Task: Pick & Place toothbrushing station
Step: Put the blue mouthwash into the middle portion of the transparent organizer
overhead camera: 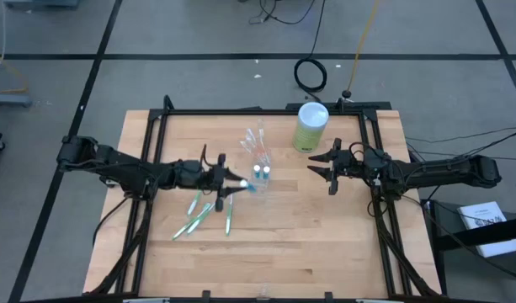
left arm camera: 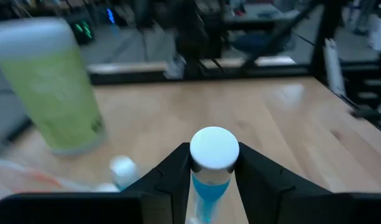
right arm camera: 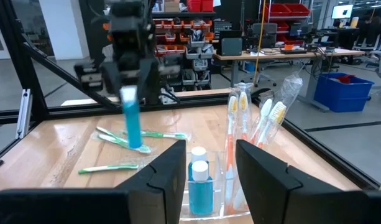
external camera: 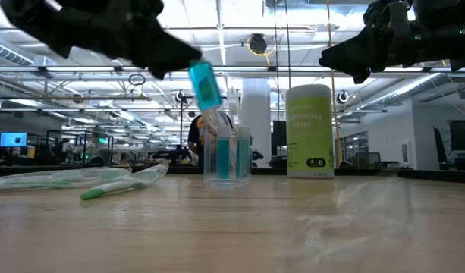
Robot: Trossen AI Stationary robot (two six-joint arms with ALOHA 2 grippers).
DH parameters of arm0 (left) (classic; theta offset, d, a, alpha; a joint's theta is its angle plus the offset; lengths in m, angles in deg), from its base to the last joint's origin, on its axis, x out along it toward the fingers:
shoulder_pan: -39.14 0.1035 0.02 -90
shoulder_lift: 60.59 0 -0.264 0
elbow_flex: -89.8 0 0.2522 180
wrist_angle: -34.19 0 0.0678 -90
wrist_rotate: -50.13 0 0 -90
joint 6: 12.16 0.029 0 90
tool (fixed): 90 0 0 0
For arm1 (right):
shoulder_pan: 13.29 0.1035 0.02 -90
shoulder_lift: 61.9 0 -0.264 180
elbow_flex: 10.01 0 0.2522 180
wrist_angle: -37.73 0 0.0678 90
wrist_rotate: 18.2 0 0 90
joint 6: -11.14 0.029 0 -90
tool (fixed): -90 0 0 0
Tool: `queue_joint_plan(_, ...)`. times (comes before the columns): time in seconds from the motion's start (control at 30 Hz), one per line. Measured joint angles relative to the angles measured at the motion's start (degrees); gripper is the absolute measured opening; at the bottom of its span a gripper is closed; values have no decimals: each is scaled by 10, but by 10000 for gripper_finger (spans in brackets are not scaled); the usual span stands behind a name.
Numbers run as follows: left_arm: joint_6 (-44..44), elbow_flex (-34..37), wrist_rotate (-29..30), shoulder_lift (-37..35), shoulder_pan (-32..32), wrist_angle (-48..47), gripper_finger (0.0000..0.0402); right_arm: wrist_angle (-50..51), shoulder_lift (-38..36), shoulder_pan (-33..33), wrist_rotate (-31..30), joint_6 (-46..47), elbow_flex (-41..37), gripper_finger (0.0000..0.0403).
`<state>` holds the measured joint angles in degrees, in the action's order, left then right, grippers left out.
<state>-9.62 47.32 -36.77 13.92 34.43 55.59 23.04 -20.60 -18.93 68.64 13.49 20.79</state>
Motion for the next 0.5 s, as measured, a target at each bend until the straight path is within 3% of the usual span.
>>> queue_joint_plan(0.27,99,-110,0,6,65,-132,118,0,0,0,0,0,0,130)
queue_joint_plan(0.5,135,-132,-9,6,131,-141,117,0,0,0,0,0,0,130)
